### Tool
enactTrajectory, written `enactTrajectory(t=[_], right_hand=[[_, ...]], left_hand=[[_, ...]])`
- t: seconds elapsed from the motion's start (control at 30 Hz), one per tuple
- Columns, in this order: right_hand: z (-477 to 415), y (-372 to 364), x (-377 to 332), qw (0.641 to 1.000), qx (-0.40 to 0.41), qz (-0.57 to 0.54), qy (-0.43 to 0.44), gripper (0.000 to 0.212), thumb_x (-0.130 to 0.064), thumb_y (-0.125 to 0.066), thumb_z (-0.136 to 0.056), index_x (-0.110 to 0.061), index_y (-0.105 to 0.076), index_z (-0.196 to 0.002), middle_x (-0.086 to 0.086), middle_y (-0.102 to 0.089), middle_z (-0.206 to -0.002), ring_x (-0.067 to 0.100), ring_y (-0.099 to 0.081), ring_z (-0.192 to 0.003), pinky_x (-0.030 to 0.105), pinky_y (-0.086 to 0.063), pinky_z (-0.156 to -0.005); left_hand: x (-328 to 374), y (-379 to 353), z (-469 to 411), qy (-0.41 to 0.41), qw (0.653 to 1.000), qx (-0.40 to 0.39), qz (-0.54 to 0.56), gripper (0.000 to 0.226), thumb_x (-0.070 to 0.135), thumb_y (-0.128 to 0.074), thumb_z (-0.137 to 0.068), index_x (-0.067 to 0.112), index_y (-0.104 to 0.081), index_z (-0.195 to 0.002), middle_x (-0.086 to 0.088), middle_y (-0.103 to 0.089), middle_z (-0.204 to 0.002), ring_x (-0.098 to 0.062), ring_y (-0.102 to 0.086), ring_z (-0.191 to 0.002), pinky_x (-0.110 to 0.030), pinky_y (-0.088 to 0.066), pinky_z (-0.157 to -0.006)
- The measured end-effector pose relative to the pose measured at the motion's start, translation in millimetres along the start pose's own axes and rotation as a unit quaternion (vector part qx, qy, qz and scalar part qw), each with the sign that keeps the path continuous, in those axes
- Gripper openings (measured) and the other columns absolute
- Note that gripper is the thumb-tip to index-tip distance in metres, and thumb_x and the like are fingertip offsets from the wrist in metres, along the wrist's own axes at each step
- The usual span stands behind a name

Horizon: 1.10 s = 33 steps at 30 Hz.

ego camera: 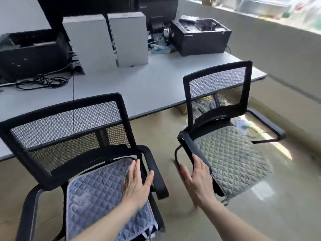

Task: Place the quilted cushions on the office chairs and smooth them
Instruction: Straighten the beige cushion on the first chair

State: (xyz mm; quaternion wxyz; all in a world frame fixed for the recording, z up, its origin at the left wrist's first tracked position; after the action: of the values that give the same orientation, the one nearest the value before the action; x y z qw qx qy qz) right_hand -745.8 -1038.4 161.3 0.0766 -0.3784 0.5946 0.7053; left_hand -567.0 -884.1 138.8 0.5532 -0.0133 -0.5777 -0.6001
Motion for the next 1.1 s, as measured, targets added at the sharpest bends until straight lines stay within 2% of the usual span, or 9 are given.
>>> enactTrajectory(t=[0.13,0.27,0.5,0.7,0.87,1.1], right_hand=[[-5,48,54,1.0,0.021,-0.005,-0.02,0.08,-0.072,-0.026,-0.089,-0.021,-0.03,-0.15,0.002,-0.039,-0.151,0.019,-0.032,-0.138,0.039,-0.029,-0.112],[-3,103,118,0.998,0.035,-0.007,-0.046,0.076,-0.067,-0.033,-0.093,-0.019,-0.028,-0.152,0.003,-0.035,-0.155,0.018,-0.028,-0.142,0.041,-0.025,-0.115],[2,217,225,0.994,0.067,-0.009,-0.085,0.081,-0.074,-0.029,-0.088,-0.023,-0.028,-0.152,0.0,-0.036,-0.155,0.018,-0.031,-0.141,0.045,-0.029,-0.114],[8,302,310,0.989,0.094,-0.003,-0.118,0.09,-0.08,-0.023,-0.082,-0.022,-0.03,-0.151,0.002,-0.038,-0.153,0.021,-0.032,-0.139,0.047,-0.031,-0.112],[10,348,365,0.982,0.115,-0.012,-0.152,0.093,-0.081,-0.021,-0.08,-0.023,-0.029,-0.151,0.002,-0.037,-0.153,0.023,-0.031,-0.14,0.047,-0.031,-0.111],[-14,378,402,0.979,0.121,-0.009,-0.163,0.083,-0.072,-0.03,-0.086,-0.021,-0.029,-0.151,0.002,-0.036,-0.153,0.021,-0.03,-0.141,0.046,-0.03,-0.112]], left_hand=[[55,-48,7,-0.023,1.0,-0.013,-0.011,0.094,0.078,-0.013,-0.077,0.031,0.006,-0.156,0.013,0.012,-0.164,-0.01,0.006,-0.151,-0.045,-0.008,-0.122],[112,-100,16,-0.042,0.998,-0.013,-0.046,0.092,0.079,-0.01,-0.079,0.031,0.006,-0.156,0.01,0.009,-0.164,-0.011,0.005,-0.151,-0.043,-0.005,-0.122],[221,-195,33,-0.092,0.995,-0.021,-0.043,0.088,0.076,-0.013,-0.084,0.029,0.003,-0.156,0.008,0.005,-0.165,-0.012,0.001,-0.151,-0.041,-0.005,-0.122],[307,-273,48,-0.121,0.99,-0.051,-0.051,0.085,0.072,-0.015,-0.088,0.027,0.008,-0.156,0.006,0.01,-0.165,-0.014,0.005,-0.152,-0.05,-0.006,-0.122],[354,-317,58,-0.142,0.987,-0.063,-0.035,0.09,0.08,-0.01,-0.084,0.029,0.011,-0.156,0.007,0.014,-0.164,-0.014,0.01,-0.151,-0.051,-0.001,-0.122],[392,-340,36,-0.144,0.988,-0.057,-0.028,0.094,0.087,-0.003,-0.077,0.035,0.015,-0.153,0.016,0.017,-0.161,-0.014,0.009,-0.151,-0.05,0.004,-0.119]])
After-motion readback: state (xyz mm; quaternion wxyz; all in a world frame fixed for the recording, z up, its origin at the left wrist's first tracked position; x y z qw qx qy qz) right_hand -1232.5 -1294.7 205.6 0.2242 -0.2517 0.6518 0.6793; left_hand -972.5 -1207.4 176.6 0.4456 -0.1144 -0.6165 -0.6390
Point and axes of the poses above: each hand's wrist, its own z-axis away from the middle knuckle, its own y-axis out of the back of the hand, x = y × z, the point moved 8 cm from there along -z, towards the middle knuckle
